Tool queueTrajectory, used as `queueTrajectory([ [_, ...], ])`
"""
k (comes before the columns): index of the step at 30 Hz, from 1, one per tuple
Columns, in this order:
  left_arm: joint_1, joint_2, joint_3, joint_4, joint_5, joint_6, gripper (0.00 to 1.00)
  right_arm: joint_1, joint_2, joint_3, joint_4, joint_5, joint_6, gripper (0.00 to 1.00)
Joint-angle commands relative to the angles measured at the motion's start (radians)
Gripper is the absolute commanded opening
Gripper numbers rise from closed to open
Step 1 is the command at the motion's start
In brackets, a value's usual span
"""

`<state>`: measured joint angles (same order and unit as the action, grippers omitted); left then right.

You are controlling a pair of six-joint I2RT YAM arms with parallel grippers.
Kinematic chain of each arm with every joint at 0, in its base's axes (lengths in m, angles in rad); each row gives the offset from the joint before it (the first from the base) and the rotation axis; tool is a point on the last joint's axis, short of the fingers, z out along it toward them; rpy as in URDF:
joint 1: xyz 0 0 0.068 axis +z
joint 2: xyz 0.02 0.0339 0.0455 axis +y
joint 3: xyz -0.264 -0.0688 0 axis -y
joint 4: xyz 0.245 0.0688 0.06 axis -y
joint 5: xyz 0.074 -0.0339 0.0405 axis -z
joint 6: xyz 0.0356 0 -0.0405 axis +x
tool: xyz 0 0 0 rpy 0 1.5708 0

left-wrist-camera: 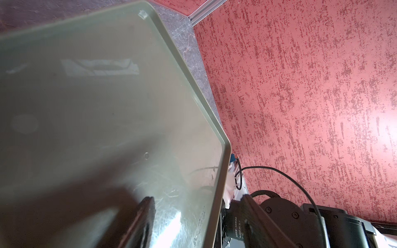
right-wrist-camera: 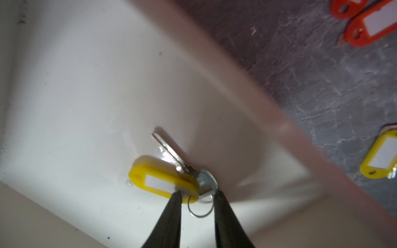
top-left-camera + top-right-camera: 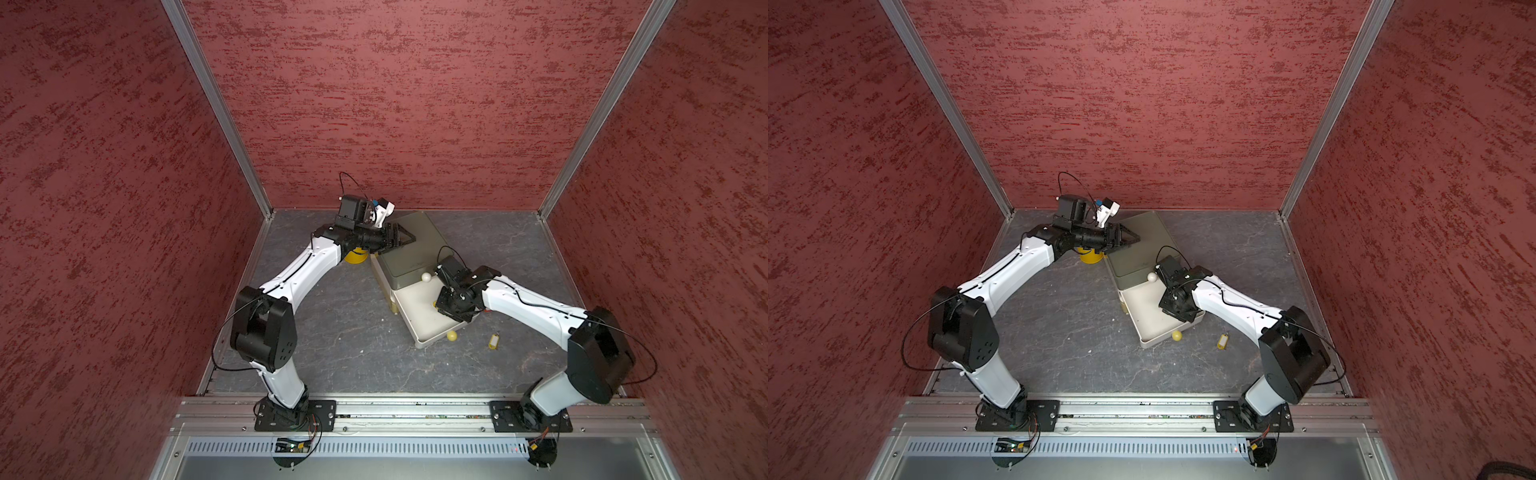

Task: Take the keys out of the drawer
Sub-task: Pick up the key from the drawer.

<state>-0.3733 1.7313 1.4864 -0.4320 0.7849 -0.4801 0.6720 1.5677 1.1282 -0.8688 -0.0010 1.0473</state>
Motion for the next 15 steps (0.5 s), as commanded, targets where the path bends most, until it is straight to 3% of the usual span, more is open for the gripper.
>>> queueTrajectory([
  [1, 0.015, 0.066, -0.073, -0.154, -0.073, 0.017, 0.66, 0.008, 0.030, -0.017, 0.027, 0.006, -0.004, 0.24],
  [11, 0.013, 0.074, -0.075, -0.145, -0.071, 0.011, 0.66, 0.008, 0.029, 0.010, 0.002, 0.024, -0.012, 0.02],
  [15, 0.011, 0.077, -0.074, -0.143, -0.069, 0.011, 0.66, 0.008, 0.011, 0.012, -0.006, 0.033, -0.008, 0.00],
])
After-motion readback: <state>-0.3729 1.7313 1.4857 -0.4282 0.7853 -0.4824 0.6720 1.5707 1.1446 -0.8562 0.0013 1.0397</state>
